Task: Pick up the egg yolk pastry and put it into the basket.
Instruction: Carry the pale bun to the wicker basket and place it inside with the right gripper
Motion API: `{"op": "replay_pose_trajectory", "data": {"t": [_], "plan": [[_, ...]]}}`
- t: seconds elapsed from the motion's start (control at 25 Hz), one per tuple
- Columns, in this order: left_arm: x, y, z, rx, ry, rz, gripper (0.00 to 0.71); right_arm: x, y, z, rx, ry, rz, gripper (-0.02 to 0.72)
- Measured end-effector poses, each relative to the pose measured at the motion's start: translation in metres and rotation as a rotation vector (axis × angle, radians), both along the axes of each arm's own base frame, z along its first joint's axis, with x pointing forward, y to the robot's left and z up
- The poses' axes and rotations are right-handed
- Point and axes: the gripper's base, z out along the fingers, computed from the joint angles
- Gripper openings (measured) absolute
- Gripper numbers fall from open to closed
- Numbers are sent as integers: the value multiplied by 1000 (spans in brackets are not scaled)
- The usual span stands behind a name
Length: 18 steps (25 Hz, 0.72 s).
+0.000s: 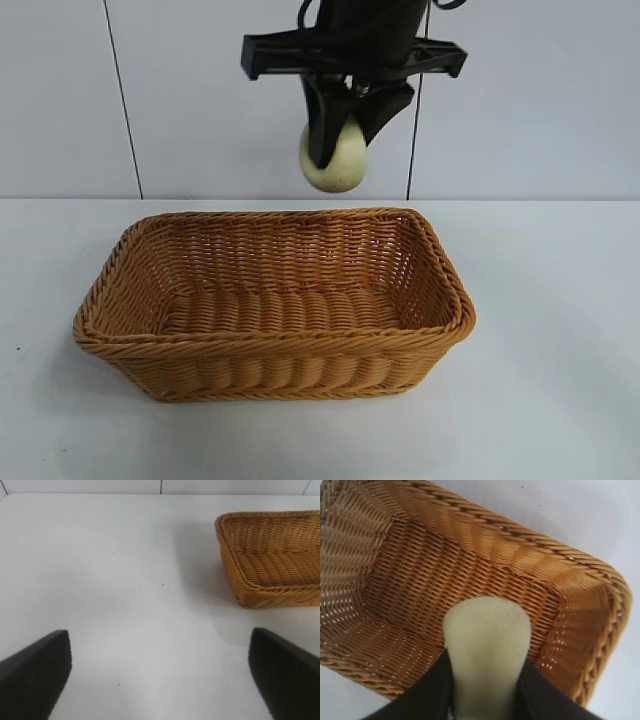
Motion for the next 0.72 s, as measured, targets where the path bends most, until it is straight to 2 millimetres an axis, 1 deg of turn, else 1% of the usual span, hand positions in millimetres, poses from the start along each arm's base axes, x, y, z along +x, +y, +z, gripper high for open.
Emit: {"op": "replay_pose_trajectory", "data": {"t": [0.16, 0.24, 0.28, 0.36, 0.4, 0.48, 0.52, 0.56, 0.6, 0.72], "plan": [[0, 0, 0, 0, 0, 0, 692, 7, 5, -34, -27, 23, -1, 202], [0, 0, 0, 0, 0, 0, 692, 9, 6, -44, -35, 31, -1, 214], [0, 0, 0, 0, 0, 0, 692, 9, 6, -47, -38, 36, -1, 232], [0, 0, 0, 0, 0, 0, 692, 9, 7, -49, -41, 40, 0, 293], [0, 0, 0, 0, 0, 0, 692, 9, 7, -49, -41, 40, 3, 342], [0, 0, 0, 0, 0, 0, 692, 9, 6, -49, -44, 39, 11, 473], [0, 0, 0, 0, 0, 0, 692, 9, 6, -49, -47, 40, 18, 552], [0, 0, 0, 0, 0, 0, 692, 9, 6, -49, -53, 44, 23, 610], [0, 0, 0, 0, 0, 0, 692, 8, 5, -50, -58, 50, 27, 644], [0, 0, 0, 0, 0, 0, 692, 5, 3, -47, -82, 78, 30, 682]]}}
